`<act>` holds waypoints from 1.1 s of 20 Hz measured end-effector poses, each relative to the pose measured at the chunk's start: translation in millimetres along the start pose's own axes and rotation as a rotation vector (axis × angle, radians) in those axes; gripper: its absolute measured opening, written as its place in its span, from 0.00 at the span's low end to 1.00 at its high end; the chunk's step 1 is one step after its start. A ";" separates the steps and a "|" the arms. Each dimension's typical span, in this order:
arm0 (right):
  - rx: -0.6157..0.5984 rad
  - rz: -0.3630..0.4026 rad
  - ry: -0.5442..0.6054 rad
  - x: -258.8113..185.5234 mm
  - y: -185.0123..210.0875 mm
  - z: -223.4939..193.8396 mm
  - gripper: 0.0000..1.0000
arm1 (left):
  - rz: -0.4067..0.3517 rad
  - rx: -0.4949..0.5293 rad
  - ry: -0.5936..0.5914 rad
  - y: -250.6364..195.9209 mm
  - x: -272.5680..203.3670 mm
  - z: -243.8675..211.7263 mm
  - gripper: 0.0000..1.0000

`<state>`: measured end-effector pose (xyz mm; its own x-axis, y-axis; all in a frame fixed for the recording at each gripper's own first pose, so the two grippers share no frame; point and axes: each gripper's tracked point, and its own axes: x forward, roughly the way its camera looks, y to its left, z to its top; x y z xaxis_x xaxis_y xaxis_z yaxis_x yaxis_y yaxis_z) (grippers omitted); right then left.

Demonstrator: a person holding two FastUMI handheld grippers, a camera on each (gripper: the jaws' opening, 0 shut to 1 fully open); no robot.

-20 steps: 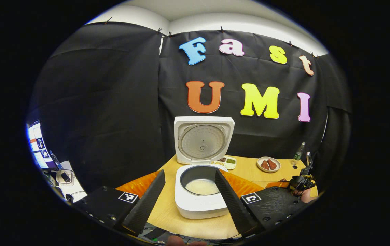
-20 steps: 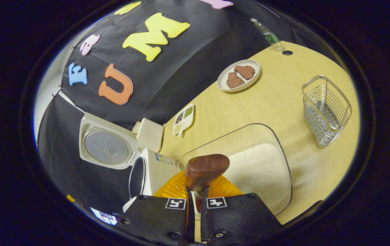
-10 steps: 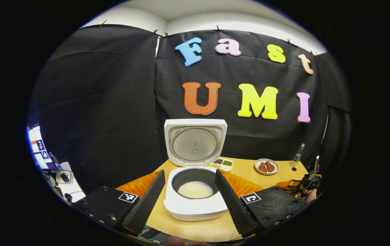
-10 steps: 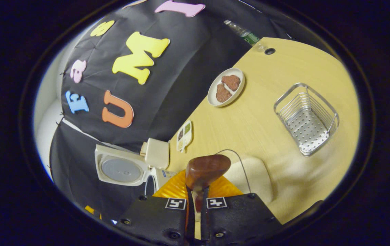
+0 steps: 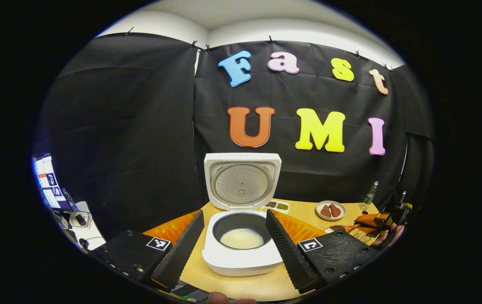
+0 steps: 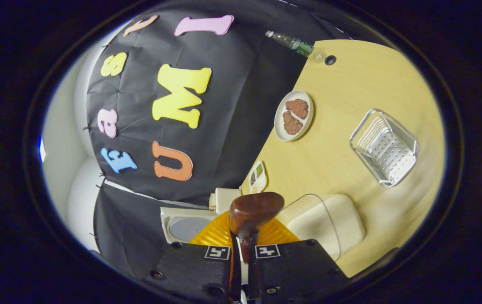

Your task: Close the left gripper, press the button to open the rice cooker; take a wooden spoon from the chopstick holder with the right hand, scoop a spoonful of rice and pour it into the rice cooker, then put the wooden spoon back into the chopstick holder.

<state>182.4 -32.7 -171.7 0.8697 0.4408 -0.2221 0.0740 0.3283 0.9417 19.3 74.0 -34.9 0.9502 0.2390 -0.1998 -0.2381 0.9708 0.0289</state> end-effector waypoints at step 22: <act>-0.624 -0.061 0.144 170.2 128.3 -153.5 0.11 | -0.024 -0.128 -0.045 79.9 -49.8 -21.4 0.94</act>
<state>265.0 212.7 -127.5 0.7955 0.4996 -0.3429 -0.2146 0.7615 0.6116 -51.4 139.2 -43.7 0.9633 0.2191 -0.1551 -0.2361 0.9664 -0.1016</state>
